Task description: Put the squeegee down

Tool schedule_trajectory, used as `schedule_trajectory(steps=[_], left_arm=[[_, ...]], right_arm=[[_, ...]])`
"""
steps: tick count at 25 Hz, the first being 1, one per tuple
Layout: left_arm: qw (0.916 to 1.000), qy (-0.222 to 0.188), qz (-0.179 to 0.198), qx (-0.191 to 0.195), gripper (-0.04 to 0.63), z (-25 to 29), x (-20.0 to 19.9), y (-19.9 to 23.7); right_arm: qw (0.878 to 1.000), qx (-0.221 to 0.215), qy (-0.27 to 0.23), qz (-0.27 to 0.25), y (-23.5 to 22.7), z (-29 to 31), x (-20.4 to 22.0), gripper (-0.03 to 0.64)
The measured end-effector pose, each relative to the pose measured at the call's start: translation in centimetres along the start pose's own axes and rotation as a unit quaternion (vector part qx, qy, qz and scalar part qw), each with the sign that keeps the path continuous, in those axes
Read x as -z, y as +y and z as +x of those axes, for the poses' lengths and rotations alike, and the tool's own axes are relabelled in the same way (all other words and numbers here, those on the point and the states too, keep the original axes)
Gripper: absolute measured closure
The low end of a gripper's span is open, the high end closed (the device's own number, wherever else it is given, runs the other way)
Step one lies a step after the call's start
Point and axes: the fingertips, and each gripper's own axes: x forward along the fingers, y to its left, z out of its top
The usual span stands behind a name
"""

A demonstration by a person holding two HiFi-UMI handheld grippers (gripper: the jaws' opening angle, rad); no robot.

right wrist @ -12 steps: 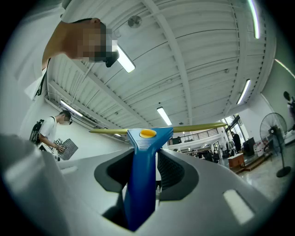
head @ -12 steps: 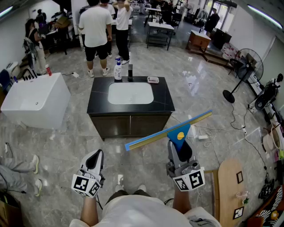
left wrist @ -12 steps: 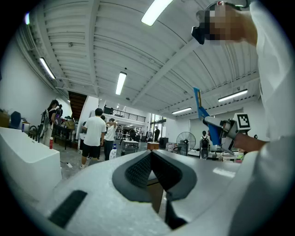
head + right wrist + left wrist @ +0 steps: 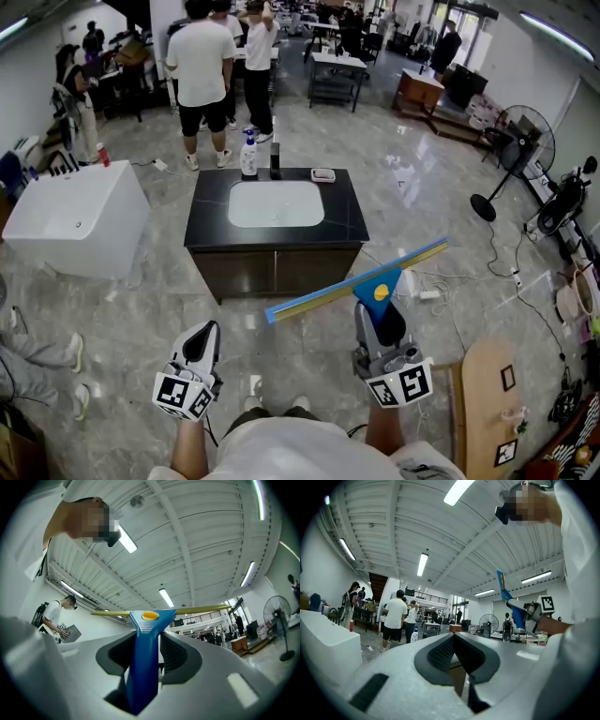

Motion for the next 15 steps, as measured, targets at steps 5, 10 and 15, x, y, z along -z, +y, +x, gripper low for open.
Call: schedule_trajectory(steps=[5, 10, 15], left_arm=[[1.0, -0.004, 0.003, 0.0, 0.595, -0.26, -0.74, -0.41], [1.0, -0.005, 0.001, -0.003, 0.595, 0.24, -0.26, 0.05], [1.0, -0.008, 0.004, 0.0, 0.595, 0.72, -0.65, 0.27]], right_arm=[[1.0, 0.002, -0.002, 0.0, -0.24, -0.11, -0.23, 0.451], [1.0, 0.004, 0.0, -0.008, -0.57, 0.07, 0.1, 0.451], [1.0, 0.009, 0.004, -0.009, -0.82, 0.23, 0.49, 0.451]])
